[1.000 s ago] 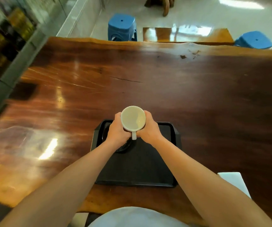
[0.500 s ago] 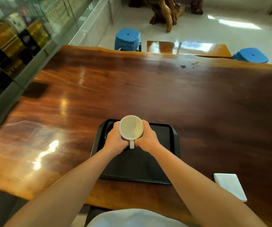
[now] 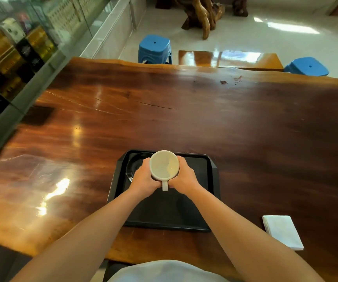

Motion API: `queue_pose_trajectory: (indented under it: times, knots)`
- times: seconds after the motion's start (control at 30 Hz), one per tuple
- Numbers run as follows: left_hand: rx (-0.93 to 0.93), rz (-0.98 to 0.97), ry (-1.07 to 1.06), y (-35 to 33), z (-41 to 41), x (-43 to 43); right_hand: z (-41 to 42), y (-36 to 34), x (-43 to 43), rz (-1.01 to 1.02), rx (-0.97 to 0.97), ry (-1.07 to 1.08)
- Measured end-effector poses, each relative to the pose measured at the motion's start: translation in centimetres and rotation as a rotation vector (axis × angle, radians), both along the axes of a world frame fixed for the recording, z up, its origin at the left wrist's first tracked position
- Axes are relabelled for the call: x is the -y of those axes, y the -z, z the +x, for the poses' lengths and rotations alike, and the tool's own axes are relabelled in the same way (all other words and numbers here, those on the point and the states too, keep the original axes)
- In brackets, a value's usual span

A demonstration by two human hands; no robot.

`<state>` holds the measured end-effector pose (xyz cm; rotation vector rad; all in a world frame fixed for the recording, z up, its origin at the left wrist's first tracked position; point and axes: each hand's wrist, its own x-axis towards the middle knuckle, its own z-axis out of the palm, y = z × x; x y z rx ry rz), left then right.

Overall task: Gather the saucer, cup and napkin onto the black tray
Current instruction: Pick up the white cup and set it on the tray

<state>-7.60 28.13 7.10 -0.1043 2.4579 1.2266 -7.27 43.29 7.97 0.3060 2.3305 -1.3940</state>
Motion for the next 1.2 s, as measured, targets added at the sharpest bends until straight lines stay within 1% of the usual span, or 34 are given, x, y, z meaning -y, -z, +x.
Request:
queue_pose_trajectory:
  times: [0.13,0.4,0.9,1.2]
  knots:
    - [0.043,-0.010,0.016,0.9,-0.3,-0.7,-0.3,0.9,-0.9,0.012,0.044,0.006]
    - [0.070,-0.014,0.043,3.0,-1.3,-2.4,-0.9,2.9,-2.2,0.086,0.086,0.006]
    - [0.154,-0.037,0.073,6.3,-2.4,-4.7,-1.6,5.7,-4.8,0.128,0.198,0.004]
    - [0.144,0.003,0.055,7.4,-3.1,-6.6,-2.5,6.0,-6.4,0.134,0.224,0.022]
